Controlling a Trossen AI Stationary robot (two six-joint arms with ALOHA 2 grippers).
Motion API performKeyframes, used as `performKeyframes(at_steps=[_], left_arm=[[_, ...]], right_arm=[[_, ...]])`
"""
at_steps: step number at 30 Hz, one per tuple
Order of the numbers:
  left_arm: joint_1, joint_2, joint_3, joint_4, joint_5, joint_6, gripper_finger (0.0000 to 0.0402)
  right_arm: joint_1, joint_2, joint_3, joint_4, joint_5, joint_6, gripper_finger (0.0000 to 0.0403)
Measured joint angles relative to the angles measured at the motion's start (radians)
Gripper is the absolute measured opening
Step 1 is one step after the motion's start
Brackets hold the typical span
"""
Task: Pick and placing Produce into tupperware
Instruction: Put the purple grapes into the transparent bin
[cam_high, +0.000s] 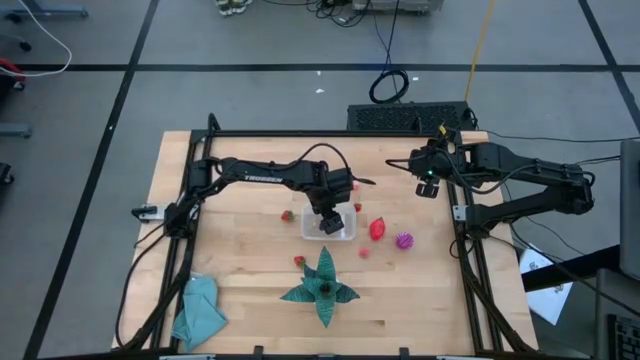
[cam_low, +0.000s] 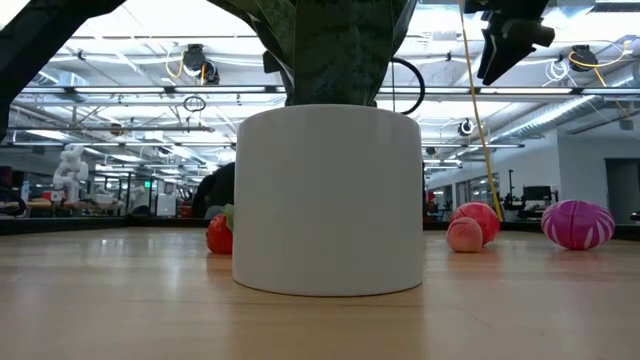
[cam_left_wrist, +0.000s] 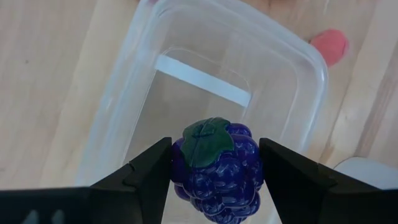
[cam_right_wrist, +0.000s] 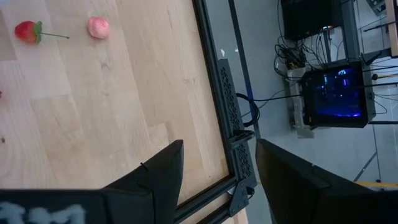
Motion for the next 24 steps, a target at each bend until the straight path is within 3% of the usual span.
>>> performKeyframes(at_steps=[24], left_arm=[[0.001, 0.019, -0.005, 0.023, -0.029, 0.005, 0.0228]], right_arm=[[0.000, 0.000, 0.000, 0.000, -0.003, 0.000, 0.0192]])
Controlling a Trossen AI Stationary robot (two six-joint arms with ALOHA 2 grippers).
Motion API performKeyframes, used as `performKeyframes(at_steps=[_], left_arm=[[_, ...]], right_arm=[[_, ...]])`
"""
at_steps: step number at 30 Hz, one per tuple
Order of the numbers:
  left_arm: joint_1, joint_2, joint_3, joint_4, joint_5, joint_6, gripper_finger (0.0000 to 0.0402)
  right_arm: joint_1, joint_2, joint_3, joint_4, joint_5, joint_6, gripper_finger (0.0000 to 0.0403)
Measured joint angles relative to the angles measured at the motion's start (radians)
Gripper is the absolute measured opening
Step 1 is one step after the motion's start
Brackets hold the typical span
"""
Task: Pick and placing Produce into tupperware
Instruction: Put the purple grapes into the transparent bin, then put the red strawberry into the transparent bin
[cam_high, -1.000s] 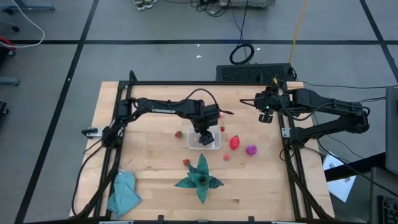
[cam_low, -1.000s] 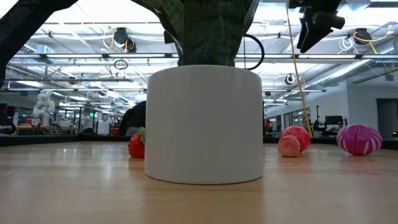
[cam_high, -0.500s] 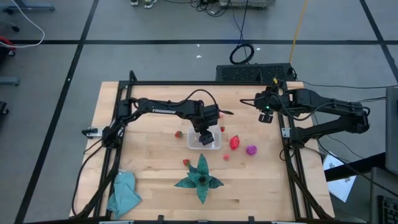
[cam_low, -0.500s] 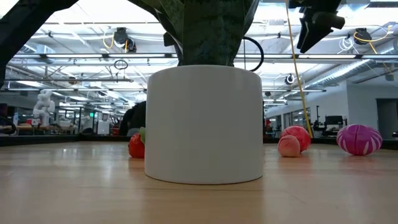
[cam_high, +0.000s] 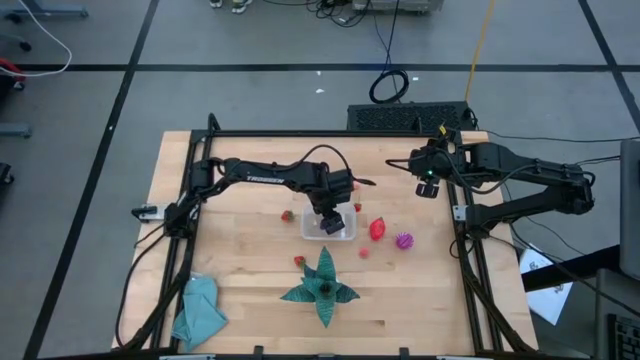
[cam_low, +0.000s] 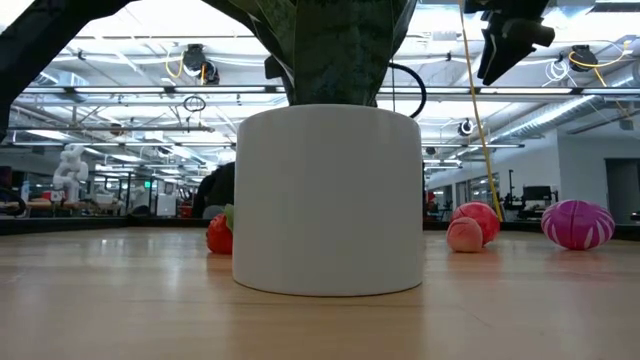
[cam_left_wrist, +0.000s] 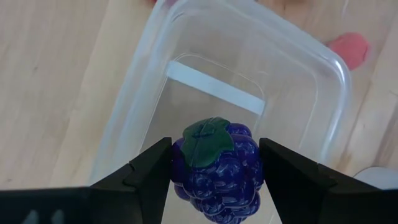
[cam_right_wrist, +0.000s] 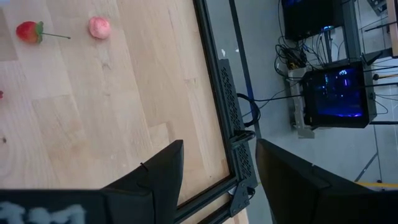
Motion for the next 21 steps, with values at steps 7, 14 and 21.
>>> performKeyframes(at_steps=[7, 14, 21], left_arm=[[0.000, 0.000, 0.000, 0.004, 0.001, 0.020, 0.0230], [0.000, 0.000, 0.000, 0.022, 0.001, 0.019, 0.0268], [0.000, 0.000, 0.000, 0.021, -0.012, 0.018, 0.0295]], right_arm=[[0.000, 0.000, 0.000, 0.000, 0.000, 0.007, 0.0192], [0.000, 0.000, 0.000, 0.000, 0.000, 0.007, 0.0192], [0.000, 0.000, 0.000, 0.000, 0.000, 0.007, 0.0192]])
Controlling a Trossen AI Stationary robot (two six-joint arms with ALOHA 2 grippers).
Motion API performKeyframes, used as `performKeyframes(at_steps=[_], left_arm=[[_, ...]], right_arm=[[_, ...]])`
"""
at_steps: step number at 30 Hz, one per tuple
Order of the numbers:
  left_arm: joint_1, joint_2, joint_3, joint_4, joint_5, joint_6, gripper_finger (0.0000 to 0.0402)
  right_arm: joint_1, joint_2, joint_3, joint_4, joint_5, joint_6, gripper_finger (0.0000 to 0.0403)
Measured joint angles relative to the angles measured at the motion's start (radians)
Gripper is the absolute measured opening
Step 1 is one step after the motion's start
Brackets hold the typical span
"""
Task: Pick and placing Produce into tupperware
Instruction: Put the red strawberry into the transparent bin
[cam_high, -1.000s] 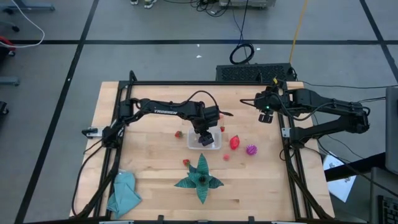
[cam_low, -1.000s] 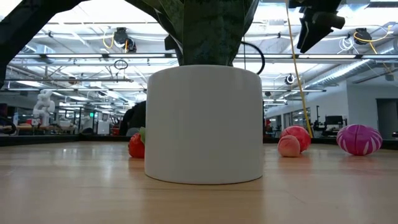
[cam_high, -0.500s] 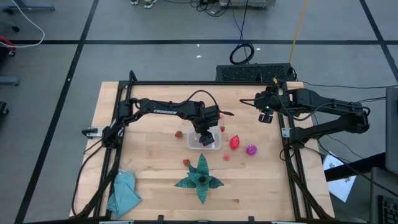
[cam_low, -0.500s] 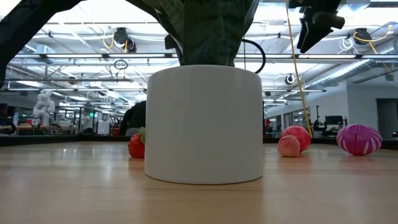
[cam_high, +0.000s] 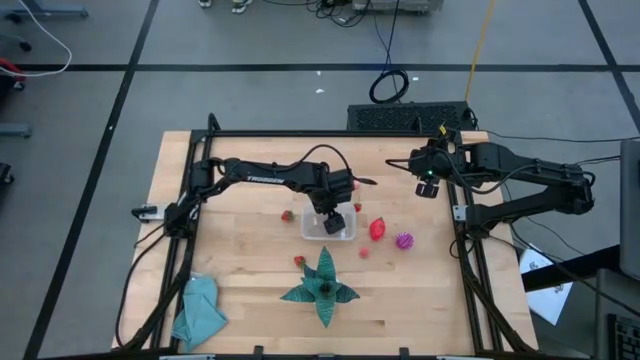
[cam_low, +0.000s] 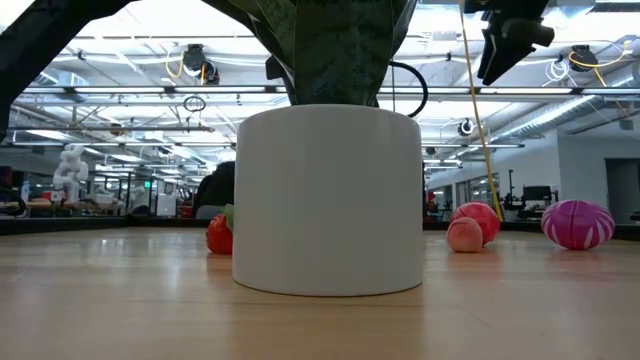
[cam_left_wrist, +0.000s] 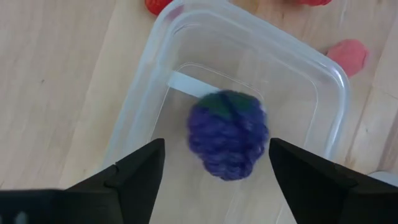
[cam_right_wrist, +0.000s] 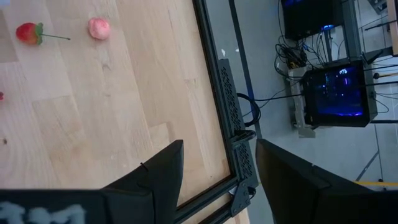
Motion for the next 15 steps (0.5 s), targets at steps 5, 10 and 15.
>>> performKeyframes(at_steps=[5, 10, 15], left_arm=[[0.003, -0.008, 0.019, -0.021, -0.001, 0.000, 0.0296], [0.019, -0.061, 0.099, -0.073, -0.060, 0.024, 0.0296], [0.030, -0.134, 0.195, -0.182, -0.202, 0.094, 0.0296]], right_arm=[[0.000, 0.000, 0.000, 0.000, 0.000, 0.000, 0.0192], [0.000, 0.000, 0.000, 0.000, 0.000, 0.000, 0.0192], [0.000, 0.000, 0.000, 0.000, 0.000, 0.001, 0.0192]])
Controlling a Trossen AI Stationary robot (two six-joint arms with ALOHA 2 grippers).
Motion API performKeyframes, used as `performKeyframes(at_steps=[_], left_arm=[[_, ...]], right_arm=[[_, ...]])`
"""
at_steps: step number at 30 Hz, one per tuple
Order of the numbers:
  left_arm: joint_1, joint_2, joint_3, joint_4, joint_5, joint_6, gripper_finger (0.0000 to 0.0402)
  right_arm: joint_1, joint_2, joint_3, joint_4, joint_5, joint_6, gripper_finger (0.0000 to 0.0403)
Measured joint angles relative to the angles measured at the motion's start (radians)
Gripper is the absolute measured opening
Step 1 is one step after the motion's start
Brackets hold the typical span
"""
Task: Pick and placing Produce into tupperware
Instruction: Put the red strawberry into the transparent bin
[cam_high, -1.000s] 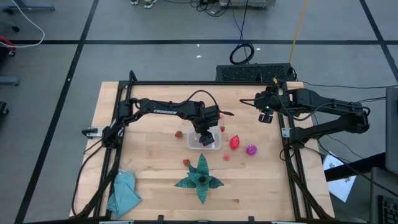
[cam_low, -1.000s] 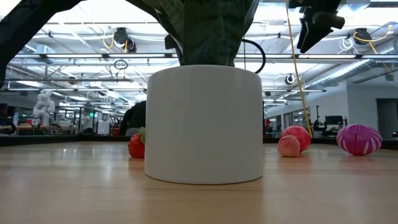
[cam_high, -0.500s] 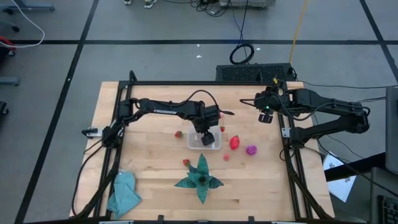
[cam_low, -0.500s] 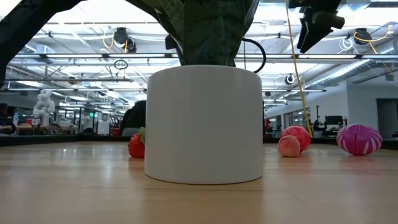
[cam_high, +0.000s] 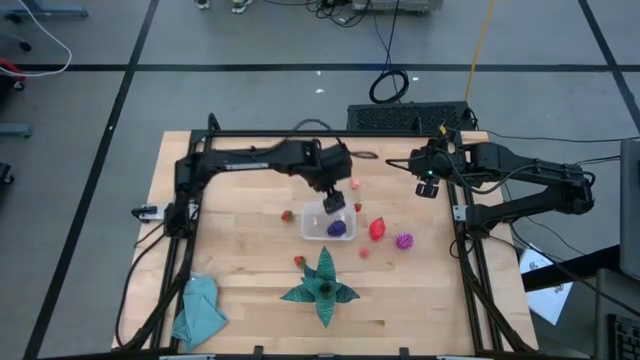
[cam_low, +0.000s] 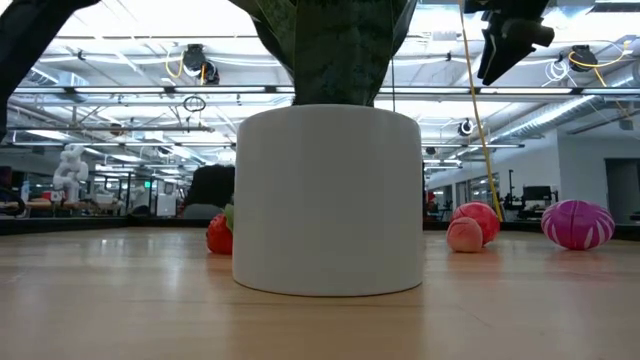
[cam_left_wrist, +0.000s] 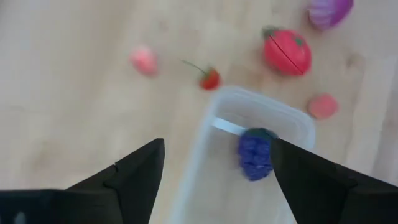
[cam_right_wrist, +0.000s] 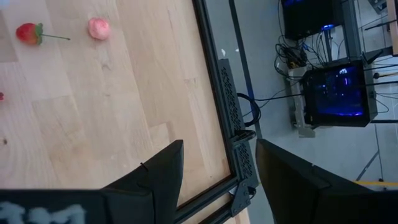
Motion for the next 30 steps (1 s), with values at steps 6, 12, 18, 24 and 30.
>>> performKeyframes(at_steps=[6, 12, 18, 24, 30], left_arm=[[0.005, -0.116, 0.053, -0.197, -0.233, 0.007, 0.0296], [0.013, -0.199, 0.039, -0.425, -0.334, -0.125, 0.0296], [0.020, -0.224, -0.114, -0.523, -0.325, -0.199, 0.0296], [0.020, -0.224, -0.344, -0.480, -0.276, -0.170, 0.0296], [0.027, -0.239, -0.490, -0.436, -0.278, -0.131, 0.0296]], right_arm=[[0.000, 0.000, -0.006, 0.012, -0.002, 0.022, 0.0192], [0.000, 0.000, -0.053, 0.064, -0.004, -0.028, 0.0192], [0.000, 0.000, -0.088, 0.090, -0.004, -0.053, 0.0192], [0.000, 0.000, -0.092, 0.090, -0.004, -0.053, 0.0192], [0.000, 0.000, -0.092, 0.093, -0.004, -0.053, 0.0192]])
